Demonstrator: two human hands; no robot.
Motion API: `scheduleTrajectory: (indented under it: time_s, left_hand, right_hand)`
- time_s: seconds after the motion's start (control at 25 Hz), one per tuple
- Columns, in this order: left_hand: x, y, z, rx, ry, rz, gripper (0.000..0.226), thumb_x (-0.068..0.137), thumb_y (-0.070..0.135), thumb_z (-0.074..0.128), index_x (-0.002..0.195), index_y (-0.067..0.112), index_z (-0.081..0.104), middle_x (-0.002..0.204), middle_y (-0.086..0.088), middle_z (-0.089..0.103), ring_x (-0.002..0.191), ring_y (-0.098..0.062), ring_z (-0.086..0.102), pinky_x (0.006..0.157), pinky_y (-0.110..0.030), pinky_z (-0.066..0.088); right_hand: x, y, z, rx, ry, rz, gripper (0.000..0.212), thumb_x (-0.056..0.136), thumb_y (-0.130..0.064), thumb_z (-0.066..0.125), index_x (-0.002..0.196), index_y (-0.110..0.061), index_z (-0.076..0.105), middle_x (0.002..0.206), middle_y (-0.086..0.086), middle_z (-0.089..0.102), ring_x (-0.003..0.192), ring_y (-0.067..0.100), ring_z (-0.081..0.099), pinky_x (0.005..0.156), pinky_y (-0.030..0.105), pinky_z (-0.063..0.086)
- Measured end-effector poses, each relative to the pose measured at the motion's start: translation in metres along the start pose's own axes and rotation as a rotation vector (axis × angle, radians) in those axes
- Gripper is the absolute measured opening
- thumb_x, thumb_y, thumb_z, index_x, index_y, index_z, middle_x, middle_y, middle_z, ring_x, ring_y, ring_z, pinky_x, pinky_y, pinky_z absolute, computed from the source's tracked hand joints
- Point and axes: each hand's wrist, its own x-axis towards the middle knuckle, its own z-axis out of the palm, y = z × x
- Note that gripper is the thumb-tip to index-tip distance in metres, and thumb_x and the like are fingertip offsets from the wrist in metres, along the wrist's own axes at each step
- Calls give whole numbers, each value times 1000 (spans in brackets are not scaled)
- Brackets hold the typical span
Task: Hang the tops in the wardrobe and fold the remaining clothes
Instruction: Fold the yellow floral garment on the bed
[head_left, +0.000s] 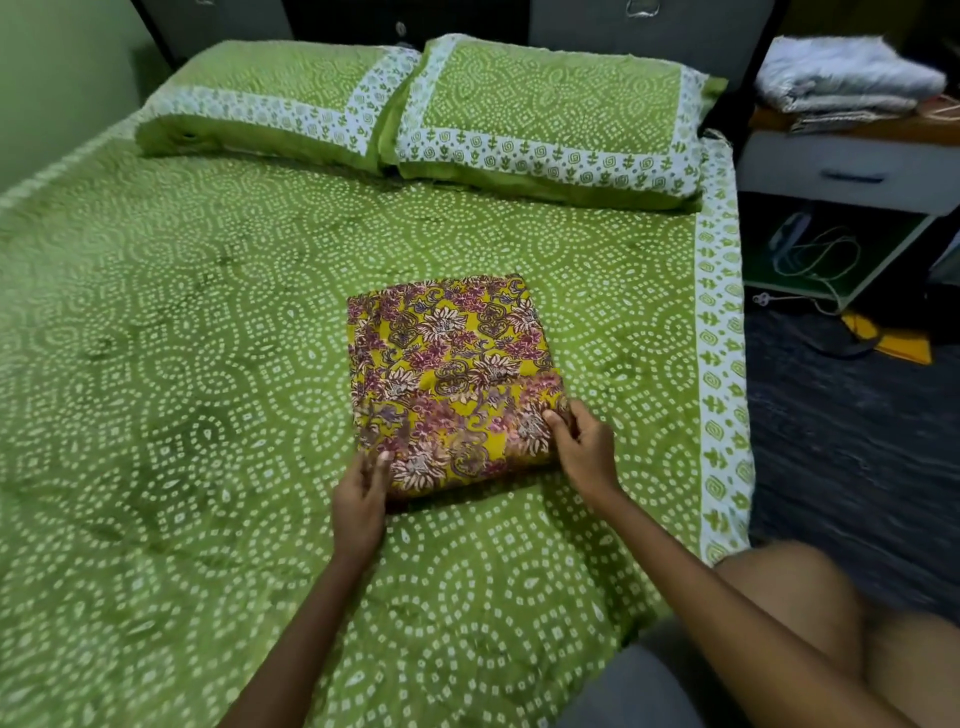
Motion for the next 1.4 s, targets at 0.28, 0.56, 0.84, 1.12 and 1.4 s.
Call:
scheduleTrajectory:
  time_s: [0.28,0.56,0.84,1.12,1.4]
  left_hand:
    - [13,6,2,527,-24,-122,43,99,33,43,97,-5,61,86,-26,63,79,-34,59,62,-33,34]
    - [-58,-17,-29,669,-79,-180,44,97,40,42,99,0,60,92,-23,65,76,-30,58,68,-37,46]
    - [-64,24,-6,494,-5,467,47,84,6,39,129,2,51,139,-15,47,127,-19,40,106,-37,33]
    - [-48,-24,32,991,-435,347,75,81,54,-7,149,25,2,156,5,-6,146,-17,-7,112,-33,-16]
    - [-31,-34,5,1102,-372,305,102,67,78,-26,149,23,0,156,6,-6,143,-13,-12,110,-35,-21]
  right_hand:
    - [5,8,12,-238,-13,250,20,95,-22,51,77,-15,55,68,0,52,63,19,52,55,28,42]
    - [-58,23,-20,-68,-228,595,19,91,-17,57,90,0,65,90,15,69,75,26,63,68,38,52]
    - [-83,-34,4,-475,-26,-209,29,97,-17,44,123,-8,50,122,5,52,111,19,51,84,23,43]
    - [-75,27,68,-915,-517,-264,71,86,-59,-18,150,-28,-5,158,-2,-12,144,17,-16,112,34,-19]
    - [-52,32,51,-1046,-454,-204,88,78,-72,-8,142,-13,-22,152,4,-25,142,17,-22,111,32,-19]
